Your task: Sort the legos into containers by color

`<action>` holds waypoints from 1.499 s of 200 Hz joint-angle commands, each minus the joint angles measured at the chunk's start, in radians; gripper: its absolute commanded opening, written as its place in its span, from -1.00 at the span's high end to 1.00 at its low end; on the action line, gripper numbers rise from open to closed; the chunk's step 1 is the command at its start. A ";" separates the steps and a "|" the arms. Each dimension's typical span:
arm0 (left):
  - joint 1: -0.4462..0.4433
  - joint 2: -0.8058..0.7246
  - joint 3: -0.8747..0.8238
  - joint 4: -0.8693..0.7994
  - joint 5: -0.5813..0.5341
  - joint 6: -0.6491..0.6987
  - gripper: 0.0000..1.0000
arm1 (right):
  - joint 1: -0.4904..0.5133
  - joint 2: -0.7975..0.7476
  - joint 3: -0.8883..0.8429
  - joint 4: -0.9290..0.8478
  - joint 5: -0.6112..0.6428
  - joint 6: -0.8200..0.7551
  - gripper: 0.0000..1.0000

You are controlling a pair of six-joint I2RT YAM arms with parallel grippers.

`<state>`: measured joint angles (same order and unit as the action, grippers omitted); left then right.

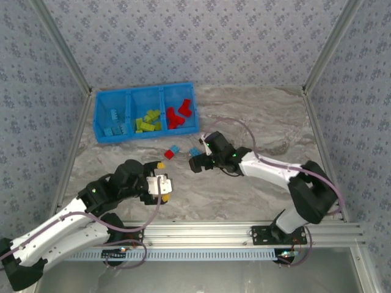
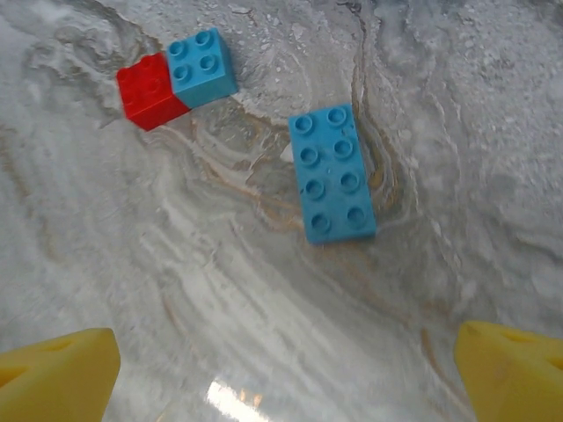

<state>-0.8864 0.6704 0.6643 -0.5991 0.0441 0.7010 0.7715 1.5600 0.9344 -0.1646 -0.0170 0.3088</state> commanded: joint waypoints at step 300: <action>0.288 0.515 0.333 0.392 0.438 -1.597 -0.71 | 0.115 -0.478 -0.244 0.373 -0.022 -0.274 0.38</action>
<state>-0.5903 1.1679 0.9558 -0.2661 0.3935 -0.8040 0.8703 1.1255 0.7052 0.1524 0.0097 0.0616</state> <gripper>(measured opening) 0.872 0.323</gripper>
